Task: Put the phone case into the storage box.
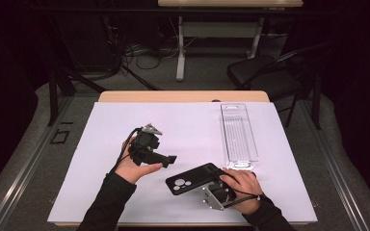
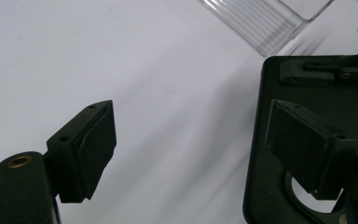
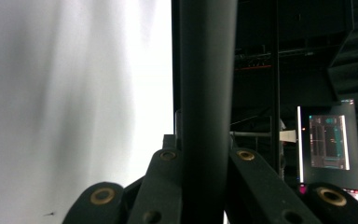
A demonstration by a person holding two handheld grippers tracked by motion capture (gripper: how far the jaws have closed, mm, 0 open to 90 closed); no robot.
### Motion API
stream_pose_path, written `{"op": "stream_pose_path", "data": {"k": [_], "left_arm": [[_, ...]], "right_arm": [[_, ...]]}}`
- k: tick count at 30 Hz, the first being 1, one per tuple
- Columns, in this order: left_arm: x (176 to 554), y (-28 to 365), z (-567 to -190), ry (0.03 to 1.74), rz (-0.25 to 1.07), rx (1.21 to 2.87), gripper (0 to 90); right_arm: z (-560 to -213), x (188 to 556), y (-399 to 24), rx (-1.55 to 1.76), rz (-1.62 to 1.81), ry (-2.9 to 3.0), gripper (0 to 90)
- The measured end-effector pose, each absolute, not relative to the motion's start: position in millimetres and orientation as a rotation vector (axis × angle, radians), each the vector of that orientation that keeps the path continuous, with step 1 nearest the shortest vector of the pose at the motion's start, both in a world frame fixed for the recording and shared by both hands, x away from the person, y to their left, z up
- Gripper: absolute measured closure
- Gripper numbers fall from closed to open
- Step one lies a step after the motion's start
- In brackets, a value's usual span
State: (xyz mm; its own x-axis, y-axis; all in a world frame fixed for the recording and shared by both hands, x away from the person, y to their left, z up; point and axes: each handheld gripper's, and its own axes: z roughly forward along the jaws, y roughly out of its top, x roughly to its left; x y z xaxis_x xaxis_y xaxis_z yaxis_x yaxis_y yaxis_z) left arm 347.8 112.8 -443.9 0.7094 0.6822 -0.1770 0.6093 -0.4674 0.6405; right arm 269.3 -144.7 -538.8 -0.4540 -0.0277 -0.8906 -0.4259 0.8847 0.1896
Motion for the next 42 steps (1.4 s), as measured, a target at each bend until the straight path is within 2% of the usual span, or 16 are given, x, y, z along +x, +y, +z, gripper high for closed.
{"op": "stream_pose_path", "data": {"k": [6,18,24,31,42], "left_arm": [[347,119,-448,0.979,0.126,2.152,16.7],[347,130,-450,0.970,0.202,2.134,16.7],[347,135,-451,0.965,0.189,2.109,17.4],[346,141,-452,0.970,0.171,2.090,22.7],[346,145,-452,0.969,0.144,2.054,23.0]], "right_arm": [[-537,270,-146,-0.298,0.518,2.025,87.8],[-533,271,-148,-0.213,0.617,2.108,87.8],[-529,274,-152,-0.116,0.754,2.180,87.8],[-526,279,-156,0.011,0.955,2.257,87.8],[-524,288,-164,0.204,1.235,2.350,87.9]]}}
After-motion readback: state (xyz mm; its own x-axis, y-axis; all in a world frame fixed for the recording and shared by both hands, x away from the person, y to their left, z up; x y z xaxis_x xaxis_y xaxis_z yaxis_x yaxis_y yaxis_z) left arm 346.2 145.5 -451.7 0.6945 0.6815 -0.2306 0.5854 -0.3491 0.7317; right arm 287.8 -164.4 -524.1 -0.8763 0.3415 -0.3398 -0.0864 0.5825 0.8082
